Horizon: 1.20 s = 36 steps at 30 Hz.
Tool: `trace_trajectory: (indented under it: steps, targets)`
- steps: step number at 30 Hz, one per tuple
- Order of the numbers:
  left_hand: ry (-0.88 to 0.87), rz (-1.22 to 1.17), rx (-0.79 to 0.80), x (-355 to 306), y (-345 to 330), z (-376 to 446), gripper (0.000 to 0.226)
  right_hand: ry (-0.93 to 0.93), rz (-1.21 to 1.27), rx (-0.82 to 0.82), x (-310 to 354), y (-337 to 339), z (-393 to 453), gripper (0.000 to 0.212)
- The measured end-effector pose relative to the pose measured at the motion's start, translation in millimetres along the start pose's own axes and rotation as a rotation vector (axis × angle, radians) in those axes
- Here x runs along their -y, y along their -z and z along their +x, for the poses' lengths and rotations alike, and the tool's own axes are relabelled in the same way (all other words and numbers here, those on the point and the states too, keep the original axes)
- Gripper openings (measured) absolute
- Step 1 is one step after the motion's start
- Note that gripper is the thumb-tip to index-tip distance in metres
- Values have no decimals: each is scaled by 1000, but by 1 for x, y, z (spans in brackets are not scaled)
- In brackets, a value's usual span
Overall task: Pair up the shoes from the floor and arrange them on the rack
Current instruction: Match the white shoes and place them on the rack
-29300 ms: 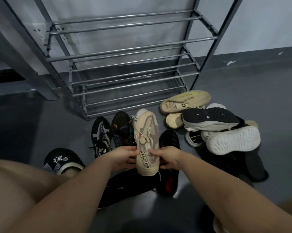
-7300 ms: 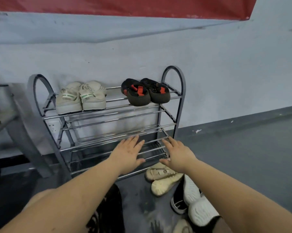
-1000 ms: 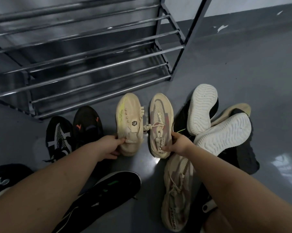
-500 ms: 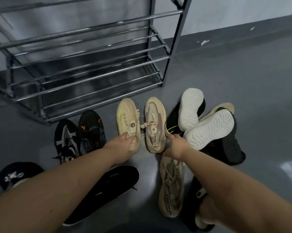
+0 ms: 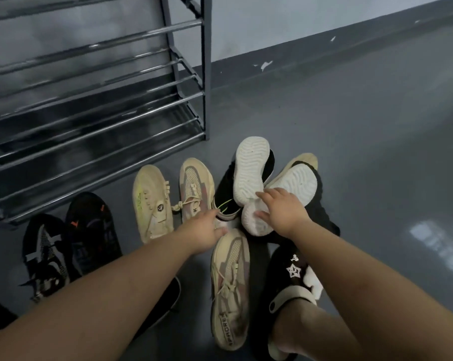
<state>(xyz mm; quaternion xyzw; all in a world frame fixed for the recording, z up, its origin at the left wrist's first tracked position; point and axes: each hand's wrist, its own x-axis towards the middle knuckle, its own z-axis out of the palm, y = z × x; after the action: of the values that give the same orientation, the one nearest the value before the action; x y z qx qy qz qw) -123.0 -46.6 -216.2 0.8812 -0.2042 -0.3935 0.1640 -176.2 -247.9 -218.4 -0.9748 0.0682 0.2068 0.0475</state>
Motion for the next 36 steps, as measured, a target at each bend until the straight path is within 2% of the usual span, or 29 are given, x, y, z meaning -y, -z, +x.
trace_trajectory:
  steps: [4, 9, 10, 12, 14, 17, 20, 21, 24, 29, 33, 36]
  targets:
    - [36, -226, 36, -20, -15, 25, 67, -30, -63, 60, -35, 2, 21, 66]
    - [146, -555, 86, -29, -38, 49, 78, -13, -75, 173, -46, 9, 47, 78]
    - [160, -631, 82, -31, -42, 52, 73, -3, -95, 191, -46, 8, 49, 80]
    - [162, -704, 51, -38, -48, 54, 50, 19, -156, 201, -47, 5, 50, 83]
    - [162, -679, -4, -43, -51, 54, 39, 39, -244, 177, -48, 5, 49, 84]
    - [172, -745, -55, -42, -50, 52, 39, 61, -320, 118, -49, 12, 46, 90]
    - [159, -888, -140, -32, -37, 46, 34, 45, -213, -36, -41, 15, 37, 115]
    - [142, -925, -169, -28, -28, 42, 34, 33, -144, -96, -35, 17, 34, 114]
    - [68, -975, -244, -7, -2, 21, 31, 43, 13, -219, -5, 27, 31, 90]
    - [1, -1014, -450, 46, 31, -39, 23, 183, 81, -344, 78, 42, 29, 95]
    - [40, -1079, -505, 90, 48, -90, 21, 298, 140, -510, 143, 48, 22, 83]
    - [37, -1103, -536, 114, 56, -121, 28, 371, 137, -514, 178, 58, 13, 84]
